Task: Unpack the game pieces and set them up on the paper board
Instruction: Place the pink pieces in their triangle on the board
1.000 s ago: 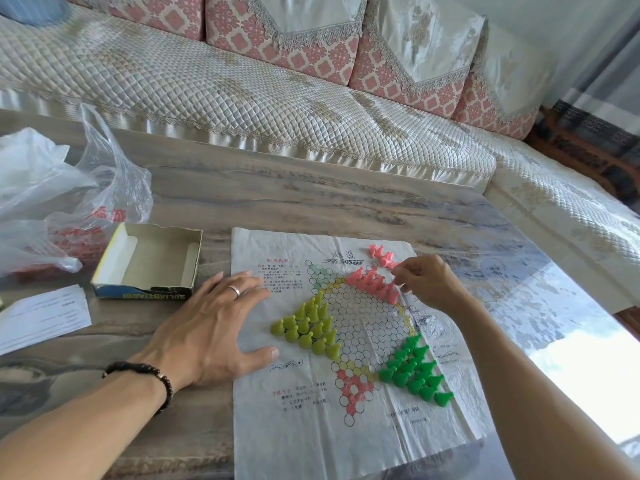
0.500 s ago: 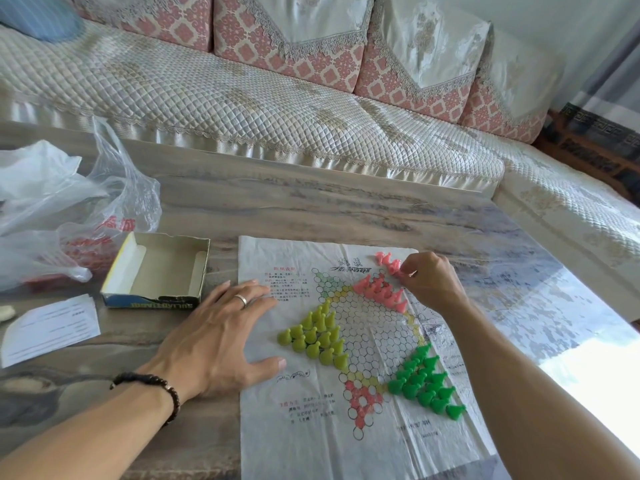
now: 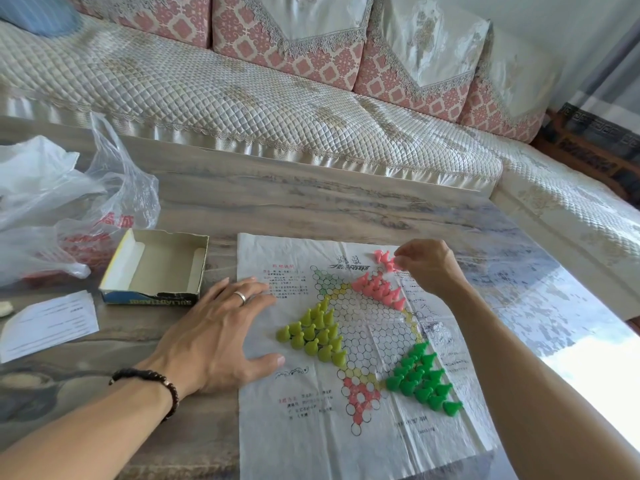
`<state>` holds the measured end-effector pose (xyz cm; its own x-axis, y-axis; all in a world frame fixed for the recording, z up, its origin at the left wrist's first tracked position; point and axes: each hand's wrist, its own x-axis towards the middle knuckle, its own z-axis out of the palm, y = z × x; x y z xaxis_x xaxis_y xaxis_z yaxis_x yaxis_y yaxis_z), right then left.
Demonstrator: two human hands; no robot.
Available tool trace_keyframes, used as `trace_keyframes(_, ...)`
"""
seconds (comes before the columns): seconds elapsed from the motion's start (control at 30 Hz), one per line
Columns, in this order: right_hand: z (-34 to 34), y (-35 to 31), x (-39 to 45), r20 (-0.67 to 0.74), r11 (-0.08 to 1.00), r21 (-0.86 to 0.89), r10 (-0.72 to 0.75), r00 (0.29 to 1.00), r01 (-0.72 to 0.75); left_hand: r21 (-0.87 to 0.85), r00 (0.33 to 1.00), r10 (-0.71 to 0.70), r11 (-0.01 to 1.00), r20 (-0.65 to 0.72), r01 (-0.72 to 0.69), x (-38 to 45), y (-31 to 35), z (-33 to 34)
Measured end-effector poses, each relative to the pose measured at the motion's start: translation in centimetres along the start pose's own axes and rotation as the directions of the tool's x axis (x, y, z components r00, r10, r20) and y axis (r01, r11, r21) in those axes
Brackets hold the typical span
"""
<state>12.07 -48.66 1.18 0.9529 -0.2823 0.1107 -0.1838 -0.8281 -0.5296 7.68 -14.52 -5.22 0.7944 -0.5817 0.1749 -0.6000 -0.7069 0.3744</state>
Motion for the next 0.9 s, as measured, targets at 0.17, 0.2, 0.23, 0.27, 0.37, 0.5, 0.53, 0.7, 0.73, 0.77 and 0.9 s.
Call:
trace_keyframes(0.17,1.0,-1.4,0.6,0.066,1.0,-0.018,-0.006,0.998,0.007,-0.001,1.0,-0.005,1.0,-0.002,0.005,0.0,0.0,0.1)
trace_keyframes(0.2,1.2,-1.6,0.7,0.086,1.0,-0.018,-0.003,0.996,0.005,0.0,1.0,-0.007,1.0,0.002,0.007,0.0,0.0,0.0)
trace_keyframes(0.23,1.3,-1.7,0.8,0.105,1.0,-0.022,-0.004,0.995,0.007,0.006,1.0,-0.007,1.0,0.005,0.007,0.0,0.0,0.0)
trace_keyframes(0.27,1.4,-1.9,0.8,0.12,0.999,-0.032,-0.008,0.993,0.012,0.012,1.0,-0.006,1.0,0.006,0.006,0.0,0.0,0.0)
trace_keyframes(0.37,1.5,-2.2,0.9,0.16,0.998,-0.058,-0.013,0.987,0.022,0.018,1.0,-0.006,1.0,0.008,0.006,0.0,0.0,0.0)
trace_keyframes(0.5,1.0,-2.2,0.9,0.227,0.995,-0.077,-0.047,0.973,0.066,0.014,1.0,-0.008,1.0,0.012,0.008,0.0,0.0,-0.1)
trace_keyframes(0.53,0.8,-2.2,0.8,0.24,0.993,-0.086,-0.058,0.969,0.081,0.015,1.0,-0.008,1.0,0.013,0.008,0.0,0.0,-0.1)
trace_keyframes(0.7,0.9,-2.3,0.9,0.294,0.978,-0.169,-0.066,0.954,0.12,0.021,1.0,-0.011,1.0,0.019,0.011,0.0,0.0,-0.1)
trace_keyframes(0.73,1.0,-2.3,0.9,0.3,0.975,-0.185,-0.066,0.952,0.126,0.022,1.0,-0.011,1.0,0.019,0.011,0.0,0.0,-0.1)
trace_keyframes(0.77,1.2,-2.3,0.9,0.302,0.973,-0.192,-0.066,0.951,0.128,0.023,1.0,-0.011,1.0,0.02,0.01,0.0,0.0,-0.1)
trace_keyframes(0.9,1.6,-2.2,1.1,0.31,0.969,-0.208,-0.067,0.948,0.136,0.015,1.0,-0.012,1.0,0.02,0.012,0.1,0.0,0.0)
